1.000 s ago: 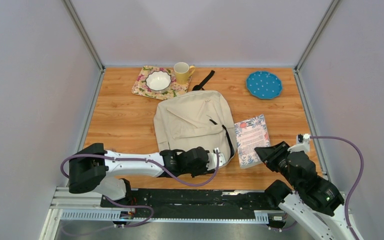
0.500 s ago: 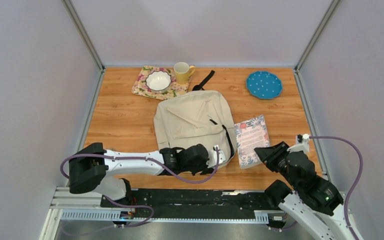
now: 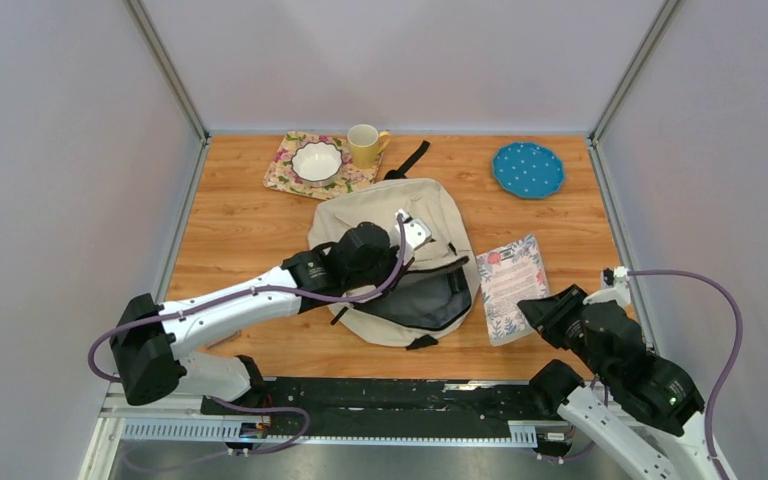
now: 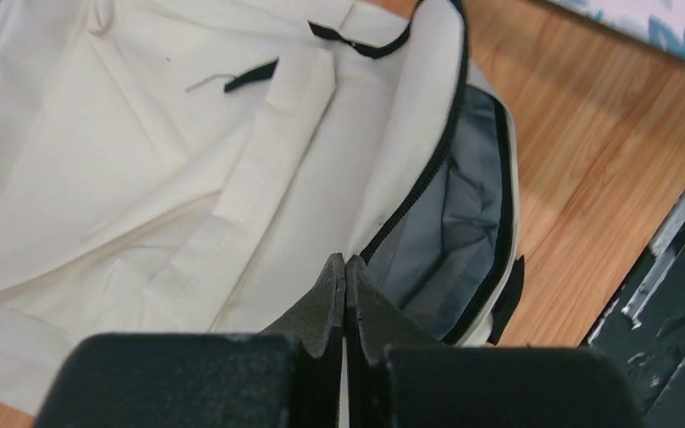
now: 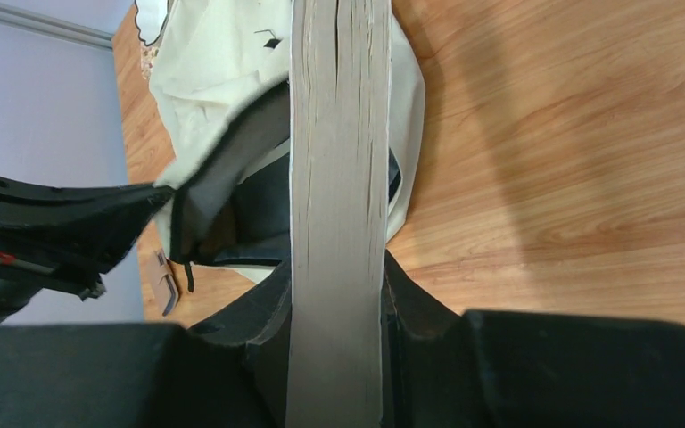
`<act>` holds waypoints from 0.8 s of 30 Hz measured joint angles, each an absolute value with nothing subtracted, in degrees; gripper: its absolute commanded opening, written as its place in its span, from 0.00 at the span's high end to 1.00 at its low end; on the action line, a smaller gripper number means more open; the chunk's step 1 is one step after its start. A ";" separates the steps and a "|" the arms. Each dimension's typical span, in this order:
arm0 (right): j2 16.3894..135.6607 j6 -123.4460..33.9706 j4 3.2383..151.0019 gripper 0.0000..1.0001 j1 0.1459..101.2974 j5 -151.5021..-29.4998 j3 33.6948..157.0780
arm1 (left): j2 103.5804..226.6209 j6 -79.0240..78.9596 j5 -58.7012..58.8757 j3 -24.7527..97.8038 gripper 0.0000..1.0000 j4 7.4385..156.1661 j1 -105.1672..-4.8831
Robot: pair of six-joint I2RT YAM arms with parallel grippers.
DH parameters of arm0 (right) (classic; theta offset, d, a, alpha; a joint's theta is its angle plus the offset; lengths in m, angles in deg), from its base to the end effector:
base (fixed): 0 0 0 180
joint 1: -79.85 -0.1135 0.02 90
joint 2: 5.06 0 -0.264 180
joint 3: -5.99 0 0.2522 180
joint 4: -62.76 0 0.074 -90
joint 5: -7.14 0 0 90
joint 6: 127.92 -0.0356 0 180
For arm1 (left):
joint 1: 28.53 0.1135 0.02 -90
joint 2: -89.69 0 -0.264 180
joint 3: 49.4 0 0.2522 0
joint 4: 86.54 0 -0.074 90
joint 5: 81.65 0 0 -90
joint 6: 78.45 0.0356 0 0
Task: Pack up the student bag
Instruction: Place the book in the student bag.
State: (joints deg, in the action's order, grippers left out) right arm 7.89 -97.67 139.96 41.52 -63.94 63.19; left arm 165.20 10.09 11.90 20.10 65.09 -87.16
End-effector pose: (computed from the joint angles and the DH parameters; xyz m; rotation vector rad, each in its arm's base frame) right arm 0.0336 0.0119 0.2901 0.5976 2.1000 0.6550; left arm 0.1555 -0.2509 0.2808 1.0297 1.9655 -0.5264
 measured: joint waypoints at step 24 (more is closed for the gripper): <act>12.51 -120.27 104.49 1.00 41.52 -93.62 35.70 | 156.68 3.71 10.76 18.70 1.00 72.34 -86.79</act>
State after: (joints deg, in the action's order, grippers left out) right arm 12.51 -120.27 104.49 41.52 -93.62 35.70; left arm 156.68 3.71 10.76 18.70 72.34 -86.79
